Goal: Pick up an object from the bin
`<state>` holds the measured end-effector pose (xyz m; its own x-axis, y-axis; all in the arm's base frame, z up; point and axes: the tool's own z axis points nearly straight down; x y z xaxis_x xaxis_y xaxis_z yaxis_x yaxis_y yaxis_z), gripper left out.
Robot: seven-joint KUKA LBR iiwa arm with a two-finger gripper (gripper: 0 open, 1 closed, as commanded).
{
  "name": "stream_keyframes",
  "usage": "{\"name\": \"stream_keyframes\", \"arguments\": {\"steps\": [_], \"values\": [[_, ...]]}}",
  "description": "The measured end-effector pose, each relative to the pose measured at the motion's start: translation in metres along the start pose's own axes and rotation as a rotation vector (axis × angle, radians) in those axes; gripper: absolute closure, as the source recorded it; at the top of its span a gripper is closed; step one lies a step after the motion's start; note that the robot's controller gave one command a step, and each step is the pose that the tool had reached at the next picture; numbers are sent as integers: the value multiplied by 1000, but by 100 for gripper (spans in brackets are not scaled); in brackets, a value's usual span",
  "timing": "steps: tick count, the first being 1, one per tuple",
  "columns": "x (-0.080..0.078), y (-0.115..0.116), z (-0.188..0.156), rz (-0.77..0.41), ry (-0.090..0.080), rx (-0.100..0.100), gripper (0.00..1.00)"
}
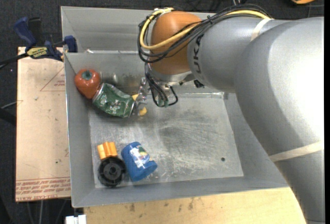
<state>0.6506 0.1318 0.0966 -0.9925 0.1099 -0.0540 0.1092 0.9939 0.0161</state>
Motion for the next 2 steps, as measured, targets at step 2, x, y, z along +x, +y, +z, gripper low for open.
{"name": "stream_keyframes", "arguments": {"steps": [2], "values": [[-3,-11,-66,-27,55,15,100]]}}
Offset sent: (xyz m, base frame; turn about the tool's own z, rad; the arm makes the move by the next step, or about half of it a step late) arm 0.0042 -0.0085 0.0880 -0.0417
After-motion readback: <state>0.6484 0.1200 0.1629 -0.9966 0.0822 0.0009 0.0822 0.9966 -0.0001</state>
